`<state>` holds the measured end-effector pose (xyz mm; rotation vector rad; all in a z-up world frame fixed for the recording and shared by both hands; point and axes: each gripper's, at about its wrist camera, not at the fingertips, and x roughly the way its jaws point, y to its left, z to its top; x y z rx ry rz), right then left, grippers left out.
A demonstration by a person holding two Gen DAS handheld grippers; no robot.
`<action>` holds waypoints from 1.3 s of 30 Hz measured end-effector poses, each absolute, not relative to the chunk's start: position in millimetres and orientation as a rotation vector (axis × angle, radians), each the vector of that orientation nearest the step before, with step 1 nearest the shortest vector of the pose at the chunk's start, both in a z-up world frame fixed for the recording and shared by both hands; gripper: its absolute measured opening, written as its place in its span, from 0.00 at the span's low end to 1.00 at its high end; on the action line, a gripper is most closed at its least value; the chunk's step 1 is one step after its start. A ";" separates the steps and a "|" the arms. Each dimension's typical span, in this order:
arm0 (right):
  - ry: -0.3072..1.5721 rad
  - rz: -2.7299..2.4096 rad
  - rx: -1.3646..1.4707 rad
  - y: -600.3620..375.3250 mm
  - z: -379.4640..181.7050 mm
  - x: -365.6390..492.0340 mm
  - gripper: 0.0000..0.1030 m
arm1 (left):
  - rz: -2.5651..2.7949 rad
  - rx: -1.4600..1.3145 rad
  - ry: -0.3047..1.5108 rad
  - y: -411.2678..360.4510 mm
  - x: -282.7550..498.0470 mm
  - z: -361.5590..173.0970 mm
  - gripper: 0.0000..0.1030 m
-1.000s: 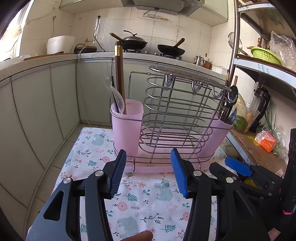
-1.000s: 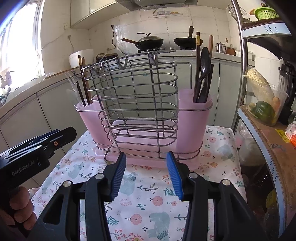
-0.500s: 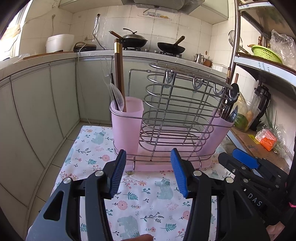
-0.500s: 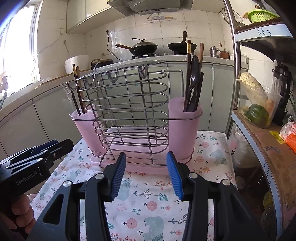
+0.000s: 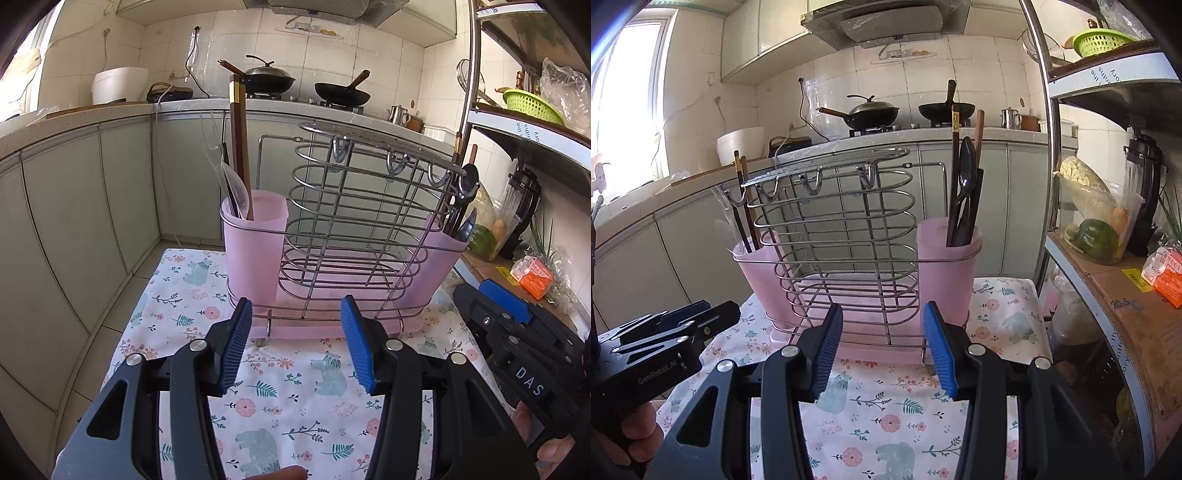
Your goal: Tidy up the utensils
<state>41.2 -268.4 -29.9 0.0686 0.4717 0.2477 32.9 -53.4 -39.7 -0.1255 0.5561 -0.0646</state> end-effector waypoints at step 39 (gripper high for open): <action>0.468 0.253 0.032 -261.7 -30.1 40.2 0.44 | -0.058 -0.128 0.554 -53.7 31.6 -40.8 0.49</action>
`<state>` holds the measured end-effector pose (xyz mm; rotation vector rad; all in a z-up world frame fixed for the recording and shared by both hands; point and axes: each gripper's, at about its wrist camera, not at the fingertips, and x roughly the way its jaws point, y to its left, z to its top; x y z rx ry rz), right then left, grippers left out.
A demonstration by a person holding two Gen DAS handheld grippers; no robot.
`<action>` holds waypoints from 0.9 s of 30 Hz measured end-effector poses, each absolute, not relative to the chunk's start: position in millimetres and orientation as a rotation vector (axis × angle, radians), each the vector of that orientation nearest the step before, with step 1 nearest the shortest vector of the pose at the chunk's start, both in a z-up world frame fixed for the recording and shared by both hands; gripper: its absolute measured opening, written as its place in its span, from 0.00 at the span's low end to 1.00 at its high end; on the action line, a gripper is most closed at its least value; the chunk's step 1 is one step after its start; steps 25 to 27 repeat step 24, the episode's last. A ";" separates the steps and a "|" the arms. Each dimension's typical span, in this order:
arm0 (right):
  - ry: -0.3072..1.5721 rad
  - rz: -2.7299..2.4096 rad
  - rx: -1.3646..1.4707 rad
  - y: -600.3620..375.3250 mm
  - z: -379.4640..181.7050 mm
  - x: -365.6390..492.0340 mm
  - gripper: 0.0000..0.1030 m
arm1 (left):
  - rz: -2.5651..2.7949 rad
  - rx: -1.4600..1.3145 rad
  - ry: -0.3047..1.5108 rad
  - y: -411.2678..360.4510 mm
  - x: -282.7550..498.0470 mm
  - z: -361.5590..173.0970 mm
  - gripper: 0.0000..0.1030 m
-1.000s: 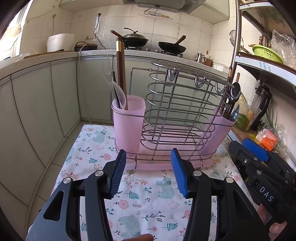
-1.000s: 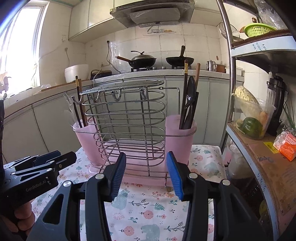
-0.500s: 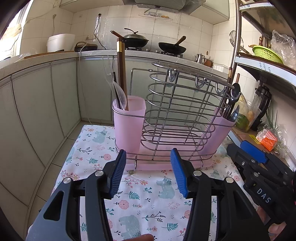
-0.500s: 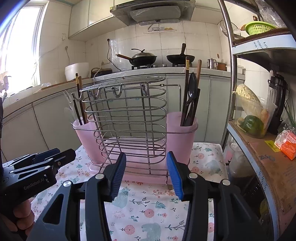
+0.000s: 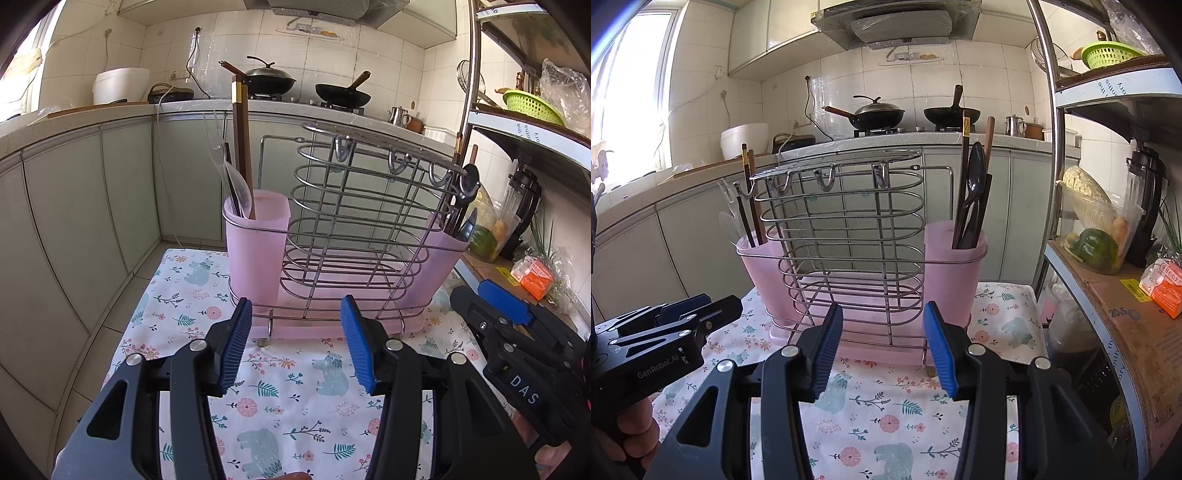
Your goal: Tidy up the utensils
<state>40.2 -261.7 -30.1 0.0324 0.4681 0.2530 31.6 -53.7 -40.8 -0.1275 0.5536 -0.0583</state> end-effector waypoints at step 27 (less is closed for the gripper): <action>0.490 0.256 0.024 -260.8 -37.1 44.9 0.44 | -0.053 -0.115 0.552 -53.2 33.1 -42.8 0.49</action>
